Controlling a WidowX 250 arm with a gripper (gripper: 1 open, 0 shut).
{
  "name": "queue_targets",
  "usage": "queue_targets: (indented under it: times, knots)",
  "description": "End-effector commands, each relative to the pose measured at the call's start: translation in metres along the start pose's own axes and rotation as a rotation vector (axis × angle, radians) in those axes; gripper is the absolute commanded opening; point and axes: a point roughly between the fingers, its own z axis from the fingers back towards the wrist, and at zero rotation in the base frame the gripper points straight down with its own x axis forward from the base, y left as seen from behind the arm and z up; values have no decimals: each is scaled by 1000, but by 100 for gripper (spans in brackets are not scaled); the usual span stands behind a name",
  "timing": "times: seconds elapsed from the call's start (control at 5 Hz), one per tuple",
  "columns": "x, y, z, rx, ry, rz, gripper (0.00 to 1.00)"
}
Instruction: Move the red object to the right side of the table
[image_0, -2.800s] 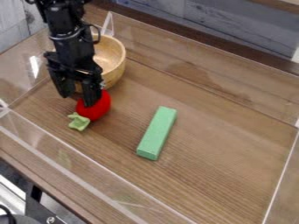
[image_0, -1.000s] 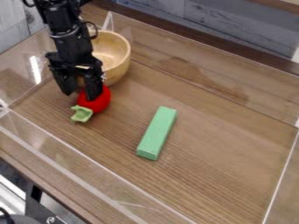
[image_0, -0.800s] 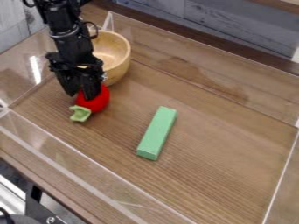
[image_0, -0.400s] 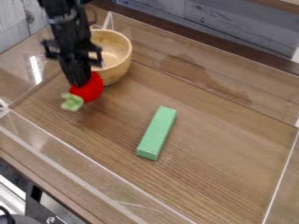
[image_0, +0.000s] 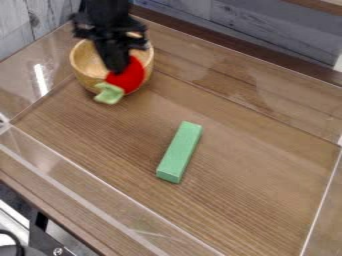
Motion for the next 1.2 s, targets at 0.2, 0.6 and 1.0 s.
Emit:
queue_targets:
  times: [0.2,0.6,1.0]
  knots:
    - [2,-75,-4,-4,-28,-106,0]
    - [4,-143,-24,-12,-3,-188,0]
    - [3,-173,-42,-3,24,-236,0]
